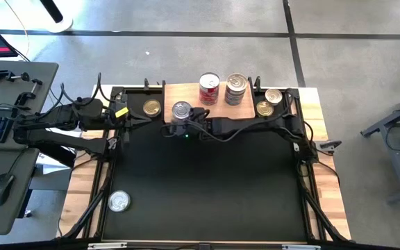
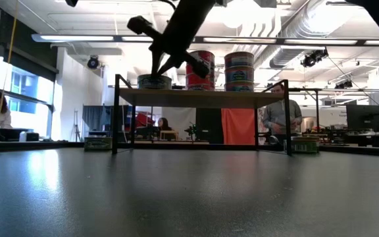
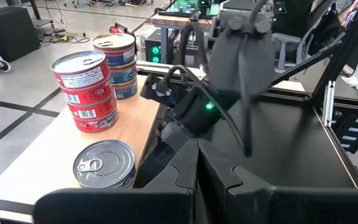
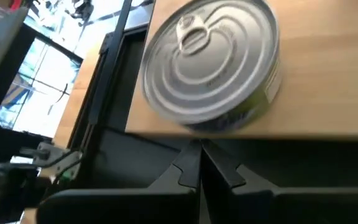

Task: Stack canned seafood by type on shelf
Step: Put the green tuna can on the shelf, then stack the green tuna can on top of the green tuna can on the shelf

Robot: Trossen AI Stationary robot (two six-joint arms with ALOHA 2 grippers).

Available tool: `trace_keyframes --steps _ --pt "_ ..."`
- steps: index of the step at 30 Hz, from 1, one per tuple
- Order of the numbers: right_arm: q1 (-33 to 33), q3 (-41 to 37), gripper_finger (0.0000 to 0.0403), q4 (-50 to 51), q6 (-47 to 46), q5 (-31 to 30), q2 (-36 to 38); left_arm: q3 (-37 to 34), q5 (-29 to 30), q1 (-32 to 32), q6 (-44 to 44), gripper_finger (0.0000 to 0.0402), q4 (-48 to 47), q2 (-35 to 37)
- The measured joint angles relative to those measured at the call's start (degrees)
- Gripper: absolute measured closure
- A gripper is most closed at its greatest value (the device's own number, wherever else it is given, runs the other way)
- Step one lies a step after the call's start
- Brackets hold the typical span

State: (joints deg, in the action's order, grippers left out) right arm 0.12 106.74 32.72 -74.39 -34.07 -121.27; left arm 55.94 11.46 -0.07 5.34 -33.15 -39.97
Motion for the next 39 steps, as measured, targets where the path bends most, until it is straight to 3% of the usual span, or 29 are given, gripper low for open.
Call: trace_keyframes --steps 5,21,28,32,36,39 --pt "-2.2 0.0 0.0403 -2.2 1.4 3.6 -0.1 0.0 0.1 0.1 0.0 0.0401 0.0 -0.2" --pt "-6.2 0.0 0.0403 -2.1 1.6 1.3 -0.5 0.0 0.3 0.1 -2.5 0.0401 -0.1 -0.4" --pt "-4.1 0.0 0.0403 1.5 9.0 4.3 4.7 0.0 -1.7 0.0 -0.4 0.0402 -4.4 -0.1" --pt "-2.1 0.0 0.0403 12.0 13.1 7.4 8.5 -2.4 -6.6 -1.6 3.6 0.0402 -9.8 -0.3" --pt "1.6 0.0 0.0403 32.6 10.9 10.4 10.8 -11.3 -12.3 -7.2 8.1 0.0402 -10.4 0.3" --pt "6.0 0.0 0.0403 46.2 7.0 12.2 11.2 -17.5 -12.7 -13.0 14.1 0.0402 -10.4 -0.1"
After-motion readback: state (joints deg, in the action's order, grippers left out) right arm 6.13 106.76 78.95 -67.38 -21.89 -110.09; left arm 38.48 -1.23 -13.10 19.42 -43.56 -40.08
